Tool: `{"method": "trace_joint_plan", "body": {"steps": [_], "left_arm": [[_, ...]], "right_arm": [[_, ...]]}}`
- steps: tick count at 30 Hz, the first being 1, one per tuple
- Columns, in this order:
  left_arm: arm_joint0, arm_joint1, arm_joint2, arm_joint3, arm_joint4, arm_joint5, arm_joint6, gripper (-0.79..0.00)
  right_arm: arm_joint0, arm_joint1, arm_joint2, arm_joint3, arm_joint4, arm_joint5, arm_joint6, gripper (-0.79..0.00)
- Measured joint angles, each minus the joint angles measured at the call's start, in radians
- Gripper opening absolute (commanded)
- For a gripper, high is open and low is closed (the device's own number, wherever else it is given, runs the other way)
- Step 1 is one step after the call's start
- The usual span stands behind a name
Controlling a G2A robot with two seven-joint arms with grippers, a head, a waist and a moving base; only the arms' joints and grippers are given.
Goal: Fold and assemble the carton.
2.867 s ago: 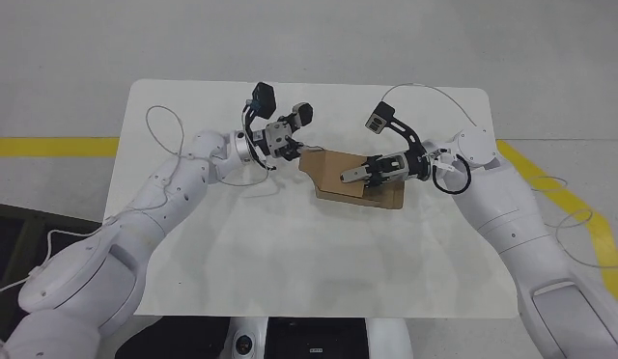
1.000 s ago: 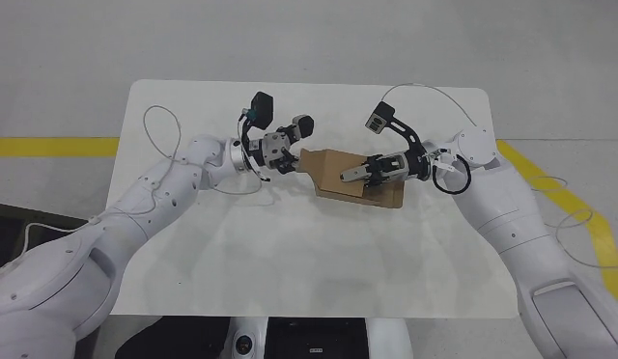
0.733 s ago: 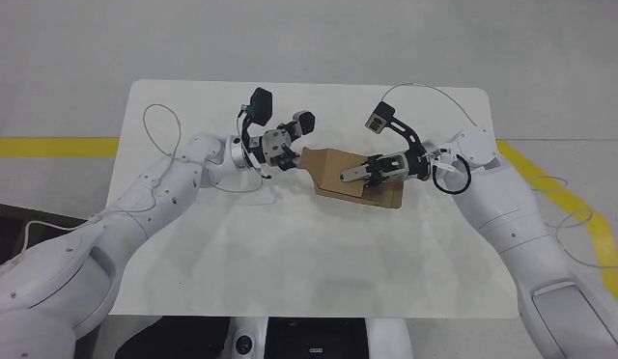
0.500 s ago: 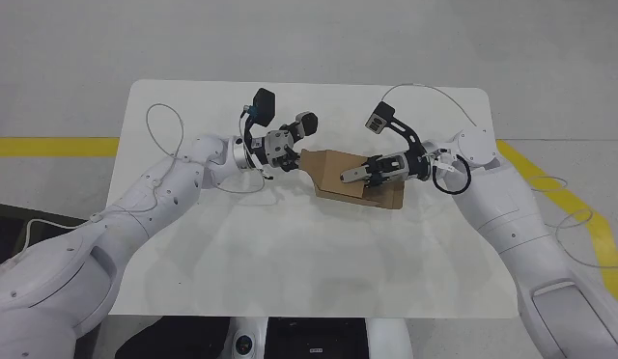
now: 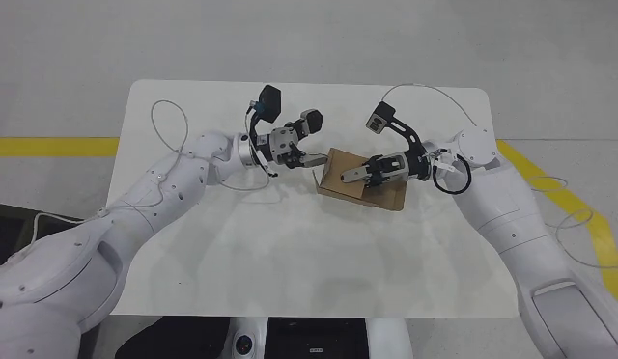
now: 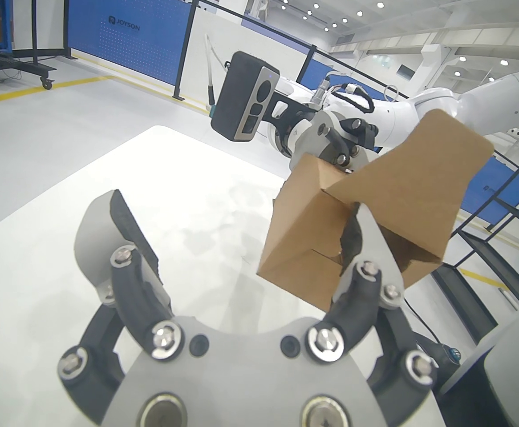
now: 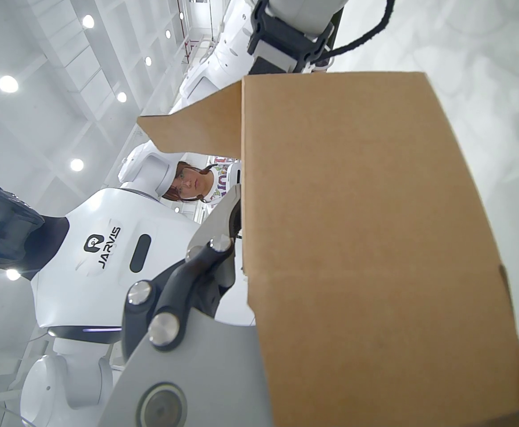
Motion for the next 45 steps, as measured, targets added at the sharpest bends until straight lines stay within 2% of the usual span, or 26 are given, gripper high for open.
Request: {"method": "trace_joint_plan", "body": {"steps": [12, 21, 26, 32, 45], "left_arm": [[0.001, -0.016, 0.019, 0.041, -0.005, 0.0, 0.026, 0.0], [0.006, -0.001, 0.005, 0.048, 0.012, 0.0, 0.09, 0.0], [0.008, 0.002, 0.01, 0.037, 0.023, 0.0, 0.082, 0.0], [0.012, 0.003, 0.017, 0.033, 0.02, 0.0, 0.075, 0.0], [0.015, 0.014, 0.034, 0.013, 0.027, 0.0, 0.067, 0.0]], "right_arm": [[0.0, 0.0, 0.0, 0.0, 0.0, 0.0, 0.0, -0.785], [0.0, 0.0, 0.0, 0.0, 0.0, 0.0, 0.0, -0.785], [-0.028, 0.004, 0.009, -0.055, -0.021, 0.016, -0.036, -0.785], [-0.045, 0.01, 0.029, -0.086, -0.023, 0.029, -0.015, -0.785], [-0.022, 0.004, -0.003, -0.079, -0.028, 0.03, 0.0, -0.785]]}}
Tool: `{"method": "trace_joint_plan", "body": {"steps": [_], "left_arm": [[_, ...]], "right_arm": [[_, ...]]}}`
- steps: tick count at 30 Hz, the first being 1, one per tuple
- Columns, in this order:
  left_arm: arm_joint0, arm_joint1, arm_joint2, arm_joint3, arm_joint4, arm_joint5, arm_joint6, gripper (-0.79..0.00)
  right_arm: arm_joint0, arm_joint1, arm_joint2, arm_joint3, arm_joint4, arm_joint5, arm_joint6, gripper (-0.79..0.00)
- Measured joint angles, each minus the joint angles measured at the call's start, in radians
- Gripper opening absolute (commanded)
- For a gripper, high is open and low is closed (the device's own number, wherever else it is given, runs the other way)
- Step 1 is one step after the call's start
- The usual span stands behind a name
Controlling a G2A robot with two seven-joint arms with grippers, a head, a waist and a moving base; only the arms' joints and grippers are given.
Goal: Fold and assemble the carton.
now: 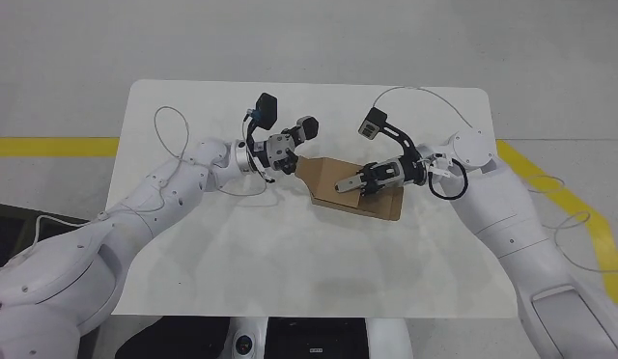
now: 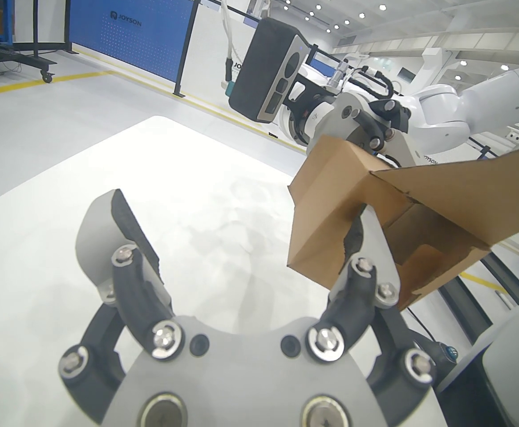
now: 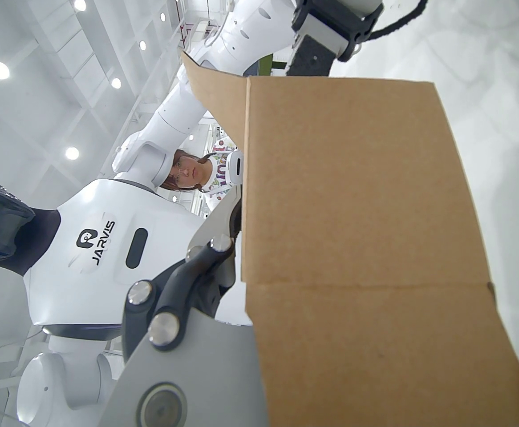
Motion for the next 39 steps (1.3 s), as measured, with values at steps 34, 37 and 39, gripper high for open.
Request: {"method": "trace_joint_plan", "body": {"steps": [34, 37, 39], "left_arm": [[0.042, 0.099, -0.051, -0.086, 0.117, 0.0, 0.072, 0.0], [0.035, 0.097, -0.06, -0.093, 0.105, 0.0, 0.048, 0.0], [0.03, 0.091, -0.063, -0.094, 0.104, 0.0, 0.021, 0.0]], "right_arm": [[0.029, 0.003, 0.003, 0.068, 0.024, -0.025, -0.017, -0.785], [0.028, 0.0, 0.0, 0.062, 0.019, -0.023, -0.023, -0.785], [0.028, -0.002, -0.001, 0.057, 0.018, -0.021, -0.026, -0.785]]}}
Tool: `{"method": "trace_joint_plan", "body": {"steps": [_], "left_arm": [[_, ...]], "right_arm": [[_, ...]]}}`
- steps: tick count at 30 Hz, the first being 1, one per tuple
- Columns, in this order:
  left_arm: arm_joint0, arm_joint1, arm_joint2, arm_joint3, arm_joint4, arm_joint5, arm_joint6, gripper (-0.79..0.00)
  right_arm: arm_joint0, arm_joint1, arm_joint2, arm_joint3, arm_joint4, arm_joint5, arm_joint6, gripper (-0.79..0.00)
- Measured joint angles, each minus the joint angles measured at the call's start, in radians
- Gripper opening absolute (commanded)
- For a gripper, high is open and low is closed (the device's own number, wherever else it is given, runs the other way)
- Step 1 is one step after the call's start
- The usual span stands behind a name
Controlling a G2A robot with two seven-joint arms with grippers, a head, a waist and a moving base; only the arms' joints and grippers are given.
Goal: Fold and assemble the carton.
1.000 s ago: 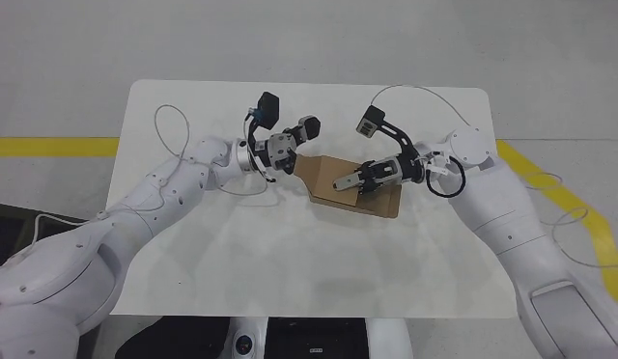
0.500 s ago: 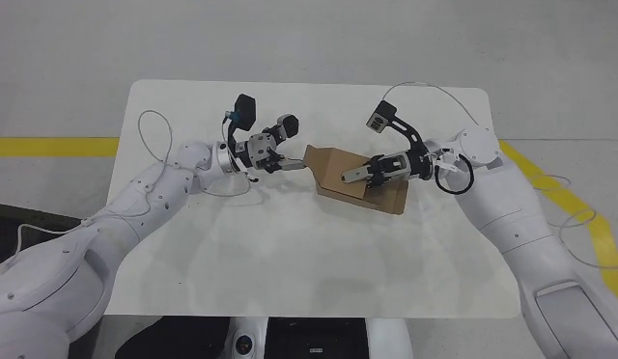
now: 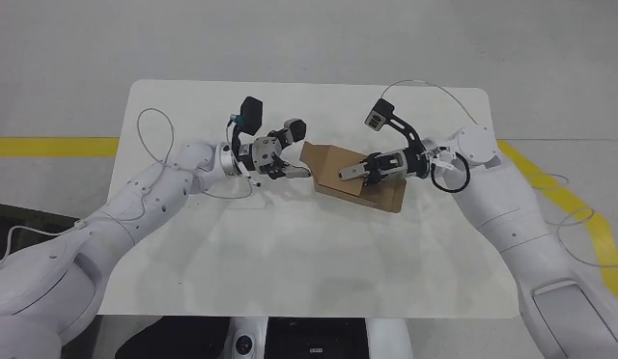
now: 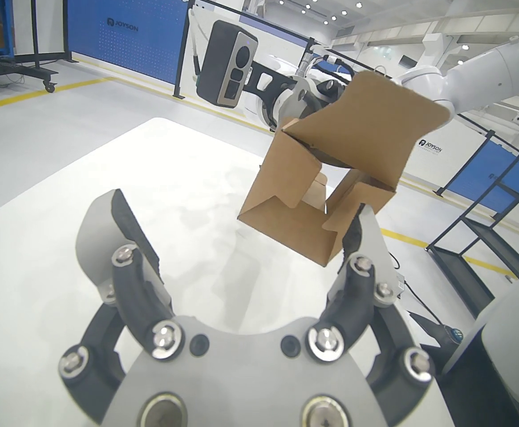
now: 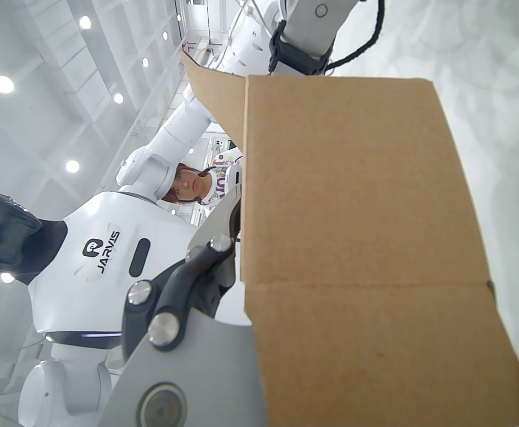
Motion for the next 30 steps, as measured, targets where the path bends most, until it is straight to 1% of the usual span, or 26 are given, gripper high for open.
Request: {"method": "trace_joint_plan", "body": {"steps": [8, 12, 16, 19, 23, 28, 30], "left_arm": [[-0.003, -0.03, -0.014, -0.011, -0.013, 0.0, -0.06, 0.0], [-0.003, -0.038, -0.023, -0.013, -0.005, 0.0, -0.068, 0.0], [0.003, -0.038, -0.035, -0.003, 0.003, 0.0, -0.063, 0.0], [0.013, -0.031, -0.052, 0.018, 0.01, 0.0, -0.046, 0.0], [0.038, -0.01, -0.079, 0.042, 0.024, 0.0, -0.019, 0.0], [0.059, 0.024, -0.113, 0.029, 0.045, 0.0, -0.002, 0.0], [0.06, 0.039, -0.133, 0.01, 0.053, 0.0, 0.002, 0.0]], "right_arm": [[-0.006, -0.004, 0.005, -0.012, -0.006, 0.003, -0.002, -0.785], [-0.01, -0.004, 0.012, -0.017, -0.012, 0.004, 0.0, -0.785], [-0.015, -0.002, 0.021, -0.017, -0.018, 0.004, 0.001, -0.785], [-0.019, 0.0, 0.031, -0.009, -0.028, 0.004, -0.002, -0.785], [-0.02, 0.005, 0.047, 0.007, -0.052, 0.001, -0.011, -0.785], [-0.018, 0.011, 0.053, 0.019, -0.118, 0.01, -0.04, -0.785], [-0.018, 0.011, 0.048, 0.016, -0.148, 0.019, -0.056, -0.785]]}}
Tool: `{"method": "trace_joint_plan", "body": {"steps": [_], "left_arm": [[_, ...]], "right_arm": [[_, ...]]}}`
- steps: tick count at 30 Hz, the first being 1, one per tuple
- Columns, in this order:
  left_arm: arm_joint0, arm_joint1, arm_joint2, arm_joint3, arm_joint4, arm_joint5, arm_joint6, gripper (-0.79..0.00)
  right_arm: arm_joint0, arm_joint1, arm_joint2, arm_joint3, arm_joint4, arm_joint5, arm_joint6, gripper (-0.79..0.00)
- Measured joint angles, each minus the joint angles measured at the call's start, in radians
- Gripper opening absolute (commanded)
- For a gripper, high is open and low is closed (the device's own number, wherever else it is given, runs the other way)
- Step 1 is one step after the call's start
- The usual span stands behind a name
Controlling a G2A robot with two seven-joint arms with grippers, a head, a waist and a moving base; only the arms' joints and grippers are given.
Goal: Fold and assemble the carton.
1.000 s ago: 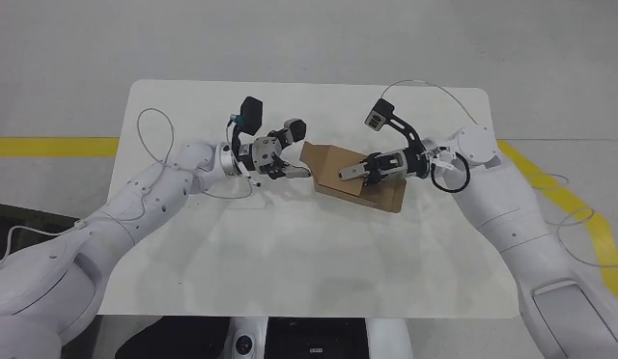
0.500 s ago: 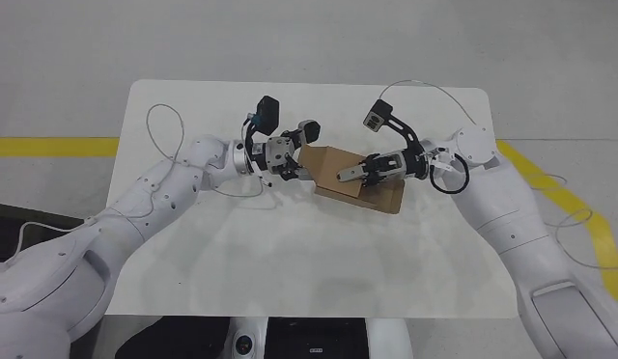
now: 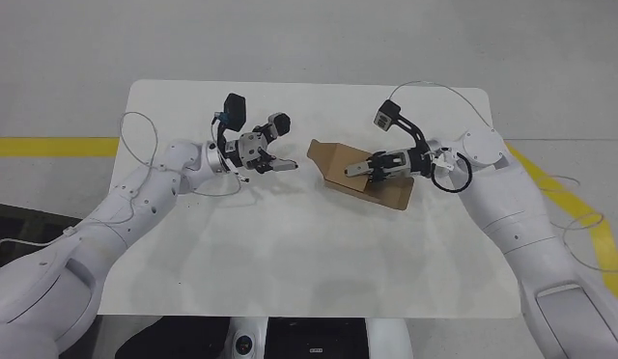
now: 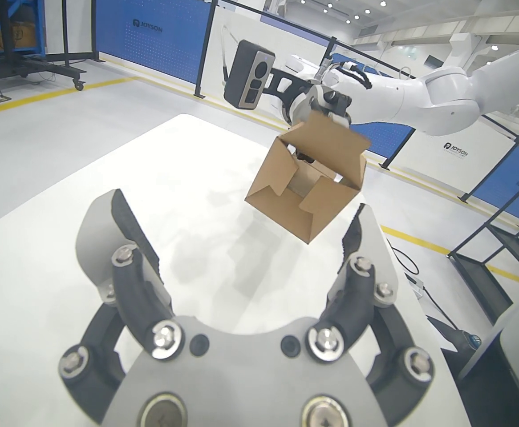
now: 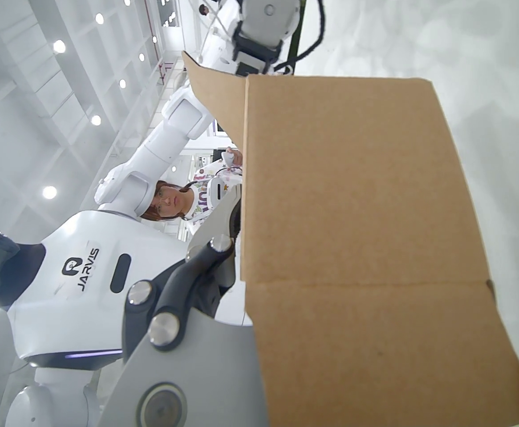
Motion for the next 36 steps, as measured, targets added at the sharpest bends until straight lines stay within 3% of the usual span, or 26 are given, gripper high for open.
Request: {"method": "trace_joint_plan", "body": {"steps": [5, 11, 23, 36], "left_arm": [[-0.003, 0.031, -0.051, -0.08, 0.024, 0.0, -0.004, 0.0], [0.001, 0.048, -0.097, -0.151, 0.048, 0.0, -0.078, 0.0], [0.029, 0.038, -0.16, -0.145, -0.032, 0.05, -0.302, 0.0], [0.093, 0.027, -0.229, -0.134, -0.082, 0.01, -0.337, 0.0]], "right_arm": [[0.002, -0.003, -0.02, -0.023, -0.055, 0.024, -0.03, -0.785], [0.004, -0.007, -0.034, -0.039, -0.086, 0.044, -0.045, -0.785], [-0.004, -0.006, -0.02, -0.089, -0.068, 0.027, -0.017, -0.785], [-0.025, -0.003, 0.01, -0.139, 0.0, 0.015, 0.004, -0.785]]}}
